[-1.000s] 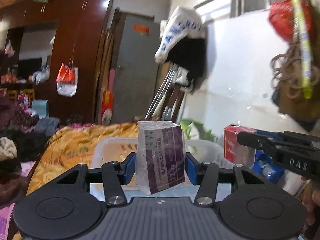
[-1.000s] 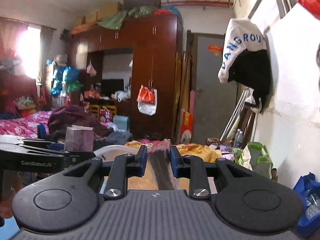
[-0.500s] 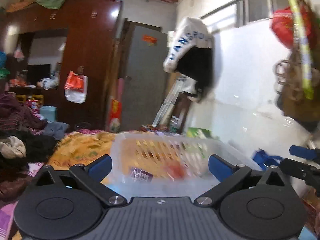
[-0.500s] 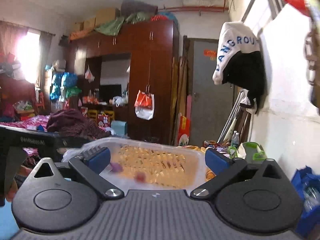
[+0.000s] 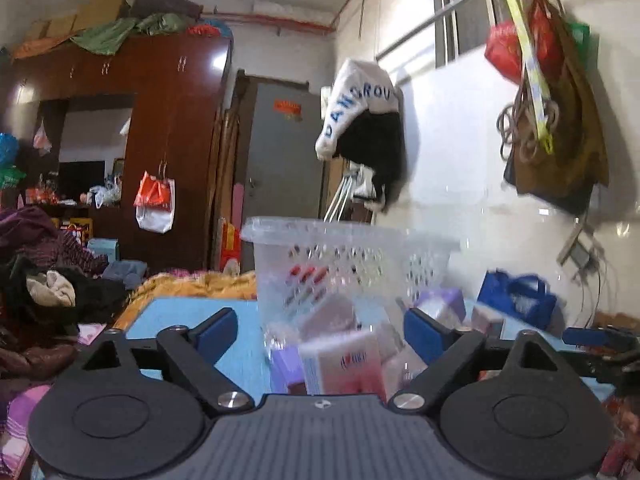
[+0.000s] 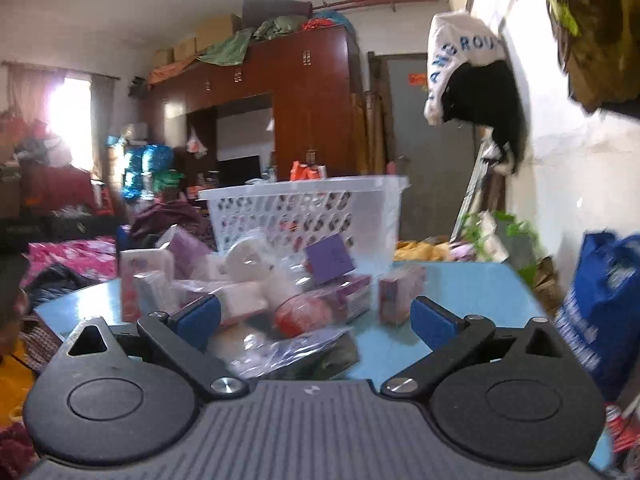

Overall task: Organize objects
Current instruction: 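Grasp the pink tissue pack with the left gripper while the right gripper grasps a clear-wrapped dark packet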

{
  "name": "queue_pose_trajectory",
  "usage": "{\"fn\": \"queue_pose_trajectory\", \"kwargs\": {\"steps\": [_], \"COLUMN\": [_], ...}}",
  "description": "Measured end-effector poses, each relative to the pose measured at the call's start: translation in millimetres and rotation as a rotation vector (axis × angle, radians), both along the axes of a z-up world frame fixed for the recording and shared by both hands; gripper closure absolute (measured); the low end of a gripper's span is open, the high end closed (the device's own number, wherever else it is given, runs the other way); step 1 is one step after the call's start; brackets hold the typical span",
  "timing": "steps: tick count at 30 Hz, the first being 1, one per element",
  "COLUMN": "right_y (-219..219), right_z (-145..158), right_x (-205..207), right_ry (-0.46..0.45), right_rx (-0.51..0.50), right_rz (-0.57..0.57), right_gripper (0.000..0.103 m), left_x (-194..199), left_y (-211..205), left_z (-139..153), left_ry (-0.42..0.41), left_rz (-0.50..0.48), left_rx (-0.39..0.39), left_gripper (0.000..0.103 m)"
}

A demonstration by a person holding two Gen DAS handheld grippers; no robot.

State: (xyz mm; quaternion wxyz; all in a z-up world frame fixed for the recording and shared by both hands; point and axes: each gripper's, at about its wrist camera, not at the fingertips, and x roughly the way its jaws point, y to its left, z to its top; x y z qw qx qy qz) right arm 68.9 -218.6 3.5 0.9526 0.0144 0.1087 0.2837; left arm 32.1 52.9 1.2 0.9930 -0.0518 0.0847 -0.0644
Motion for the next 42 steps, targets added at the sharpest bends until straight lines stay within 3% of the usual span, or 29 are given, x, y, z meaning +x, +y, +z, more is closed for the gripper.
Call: {"fn": "queue_pose_trajectory", "kwargs": {"steps": [3, 11, 14, 19, 21, 22, 32, 36, 42], "right_y": [3.7, 20.3, 23.7, 23.7, 23.6, 23.9, 22.6, 18.9, 18.4], "right_z": [-9.0, -22.2, -24.4, -26.9, -26.8, -27.1, -24.5, -19.8, -18.8], "right_x": [1.9, 3.7, 4.8, -1.8, -5.0, -6.0, -7.3, -8.4, -7.1], "right_ry": [0.022, 0.033, 0.032, 0.024, 0.022, 0.022, 0.022, 0.013, 0.018], "right_rx": [-0.027, -0.099, -0.106, -0.119, -0.131, -0.135, -0.137, -0.125, -0.122], "right_rz": [-0.017, -0.008, -0.003, -0.012, -0.018, -0.019, -0.032, -0.041, -0.029], "right_gripper": [0.0, 0.005, 0.012, 0.034, 0.042, 0.043, 0.049, 0.052, 0.052], "left_x": [2.4, 2.7, 5.9, 8.4, 8.7, 8.5, 4.2, 1.4, 5.1], "left_y": [2.0, -12.3, -15.9, -18.8, -21.7, -23.6, -24.0, -19.5, -27.8], "left_z": [-10.2, -30.2, -35.0, -40.9, -42.1, -42.7, -43.8, -39.6, -43.1], "left_ry": [0.038, 0.052, 0.06, 0.056, 0.053, 0.049, 0.014, -0.003, 0.006], "left_rz": [-0.012, -0.017, -0.005, 0.007, 0.012, 0.021, 0.038, 0.045, 0.045], "left_rx": [-0.029, 0.022, 0.035, 0.052, 0.073, 0.089, 0.089, 0.076, 0.126], "left_gripper": [0.022, 0.023, 0.023, 0.024, 0.036, 0.045, 0.053, 0.055, 0.051]}}
